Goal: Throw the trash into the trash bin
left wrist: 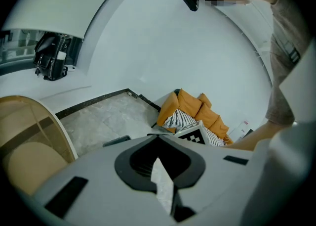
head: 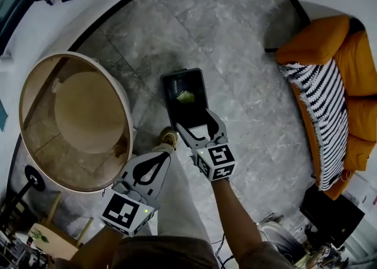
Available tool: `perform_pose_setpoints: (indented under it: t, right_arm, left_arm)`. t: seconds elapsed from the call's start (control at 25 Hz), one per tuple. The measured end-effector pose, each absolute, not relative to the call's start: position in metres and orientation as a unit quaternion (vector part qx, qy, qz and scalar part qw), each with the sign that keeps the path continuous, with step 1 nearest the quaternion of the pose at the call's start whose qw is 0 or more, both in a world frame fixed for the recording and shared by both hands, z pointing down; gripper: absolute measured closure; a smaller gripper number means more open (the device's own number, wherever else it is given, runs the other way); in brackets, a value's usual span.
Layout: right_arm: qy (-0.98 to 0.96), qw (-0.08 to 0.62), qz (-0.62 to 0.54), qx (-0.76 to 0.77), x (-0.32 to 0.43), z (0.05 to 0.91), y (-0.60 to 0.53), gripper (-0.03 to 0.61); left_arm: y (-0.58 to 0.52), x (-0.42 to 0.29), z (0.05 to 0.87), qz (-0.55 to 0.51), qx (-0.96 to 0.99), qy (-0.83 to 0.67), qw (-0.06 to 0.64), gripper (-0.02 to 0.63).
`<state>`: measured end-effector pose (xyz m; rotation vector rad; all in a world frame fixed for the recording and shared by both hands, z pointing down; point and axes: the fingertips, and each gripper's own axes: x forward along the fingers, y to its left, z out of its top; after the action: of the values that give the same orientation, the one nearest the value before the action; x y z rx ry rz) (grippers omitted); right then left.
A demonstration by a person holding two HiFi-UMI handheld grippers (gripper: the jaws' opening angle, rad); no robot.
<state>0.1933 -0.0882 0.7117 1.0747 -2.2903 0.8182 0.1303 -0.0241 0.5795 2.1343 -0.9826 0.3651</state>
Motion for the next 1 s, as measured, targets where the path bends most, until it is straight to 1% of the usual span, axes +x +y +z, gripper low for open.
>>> perform_pose_setpoints:
  t: [0.08,0.12,0.16,0.24,0.32,0.36,0.52,0.68,1.0]
  right_arm:
    - [-0.840,0.234,0.300,0.387,0.183,0.685,-0.085,0.191]
    - [-0.843,0.233,0.298,0.383,0.177,0.671,-0.083,0.202]
    - [-0.847,0.234,0.292,0.377,0.171,0.657,-0.080,0.243]
    - [-0.857,0.234,0.278,0.365,0.156,0.630,-0.072,0.447]
    - [-0.865,0.234,0.268,0.353,0.140,0.604,-0.062,0.532]
    - [-0.868,0.234,0.266,0.348,0.134,0.592,-0.057,0.553]
    - [-0.873,0.233,0.267,0.336,0.114,0.546,-0.041,0.559]
    - [-0.887,0.215,0.252,0.321,0.100,0.483,-0.026,0.558]
    - [-0.937,0.133,0.182,0.268,0.065,0.338,-0.001,0.558]
  left_arm:
    - [-0.026,0.122,0.560,0.144,0.833,-0.392,0.363,0.595]
    - [-0.026,0.118,0.551,0.144,0.832,-0.397,0.361,0.594]
    - [-0.026,0.113,0.542,0.145,0.831,-0.401,0.358,0.595]
    - [-0.023,0.104,0.524,0.145,0.828,-0.408,0.356,0.595]
    - [-0.020,0.094,0.506,0.145,0.823,-0.418,0.356,0.595]
    - [-0.017,0.089,0.497,0.143,0.821,-0.422,0.357,0.594]
    - [-0.006,0.071,0.461,0.130,0.812,-0.436,0.365,0.595]
    - [0.007,0.057,0.413,0.120,0.816,-0.443,0.351,0.595]
    - [0.014,0.022,0.312,0.101,0.841,-0.469,0.251,0.595]
